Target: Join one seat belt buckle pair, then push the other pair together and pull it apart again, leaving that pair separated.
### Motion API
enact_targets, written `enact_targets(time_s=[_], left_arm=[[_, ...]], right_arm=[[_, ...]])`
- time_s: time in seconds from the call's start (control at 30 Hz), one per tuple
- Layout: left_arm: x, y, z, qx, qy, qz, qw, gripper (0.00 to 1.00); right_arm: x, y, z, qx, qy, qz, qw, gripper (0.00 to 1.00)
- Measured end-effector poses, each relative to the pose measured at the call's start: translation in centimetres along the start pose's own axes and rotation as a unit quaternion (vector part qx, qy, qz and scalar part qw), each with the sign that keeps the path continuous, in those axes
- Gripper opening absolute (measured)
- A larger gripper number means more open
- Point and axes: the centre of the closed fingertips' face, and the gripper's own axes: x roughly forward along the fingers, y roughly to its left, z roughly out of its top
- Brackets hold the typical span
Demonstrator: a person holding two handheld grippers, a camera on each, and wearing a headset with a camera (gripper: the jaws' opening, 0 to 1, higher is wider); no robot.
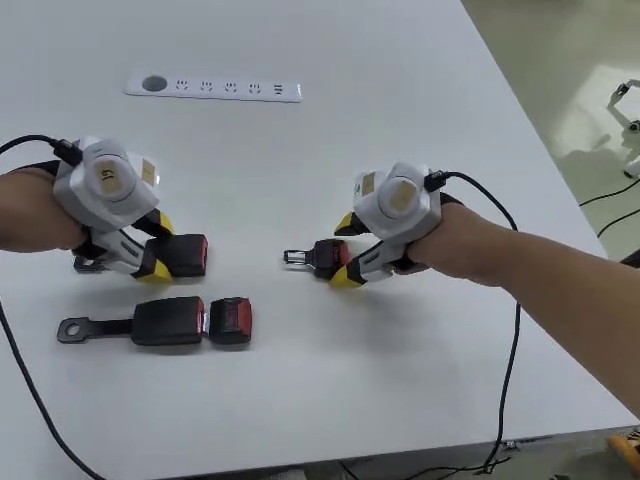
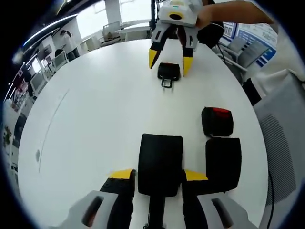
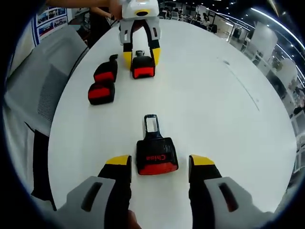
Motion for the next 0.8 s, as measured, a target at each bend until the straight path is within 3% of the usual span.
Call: enact_targets(time_s=[0.07, 0.1, 0.13, 0.17, 0.23, 0.33, 0.43, 0.47, 0.53, 0.67, 0.8], left_arm=[[-0.4, 0.3, -0.7, 0.012, 0.001, 0.012, 0.9999, 0.48], [-0.7, 0.5, -0.6, 0.003, -0.009, 0.022, 0.9997, 0.5], [-1.1, 0.6, -0.2, -0.025, -0.038, 0.031, 0.9985, 0.51], [-1.6, 0.6, 0.0, -0.039, -0.052, 0.039, 0.9971, 0.53], [-2.7, 0.4, -0.1, -0.047, -0.068, 0.058, 0.9949, 0.56], [-3.9, -1.5, -0.3, -0.045, -0.076, 0.069, 0.9937, 0.58], [-4.3, -2.6, -1.1, -0.046, -0.08, 0.077, 0.9928, 0.63], [-4.8, -3.6, -1.1, -0.051, -0.081, 0.088, 0.9914, 0.65], [-5.3, -4.4, -0.9, -0.064, -0.091, 0.098, 0.989, 0.69], [-6.3, -5.1, -2.1, -0.087, -0.106, 0.121, 0.9832, 0.77], [-7.7, -6.9, -2.8, -0.111, -0.115, 0.139, 0.9773, 0.82]], right_arm=[[-0.6, -0.4, 0.3, 0.028, -0.021, -0.018, 0.9992, 0.51], [-0.8, -0.6, 0.4, 0.033, -0.028, -0.023, 0.9988, 0.54], [-1.5, -0.3, 0.7, 0.031, -0.035, -0.035, 0.9983, 0.57], [-1.9, 0.1, 0.9, 0.031, -0.033, -0.039, 0.9982, 0.59], [-2.3, 1.0, 1.1, 0.037, -0.043, -0.041, 0.9976, 0.6], [-3.1, 2.1, 2.0, 0.04, -0.059, -0.053, 0.996, 0.63], [-3.6, 3.6, 3.0, 0.044, -0.074, -0.06, 0.9945, 0.65], [-3.7, 3.8, 3.0, 0.045, -0.075, -0.06, 0.9944, 0.66], [-3.8, 4.8, 3.3, 0.04, -0.078, -0.065, 0.9941, 0.67], [-4.0, 6.8, 3.5, 0.042, -0.082, -0.069, 0.9934, 0.72], [-4.6, 8.0, 3.0, 0.051, -0.083, -0.077, 0.9922, 0.78]])
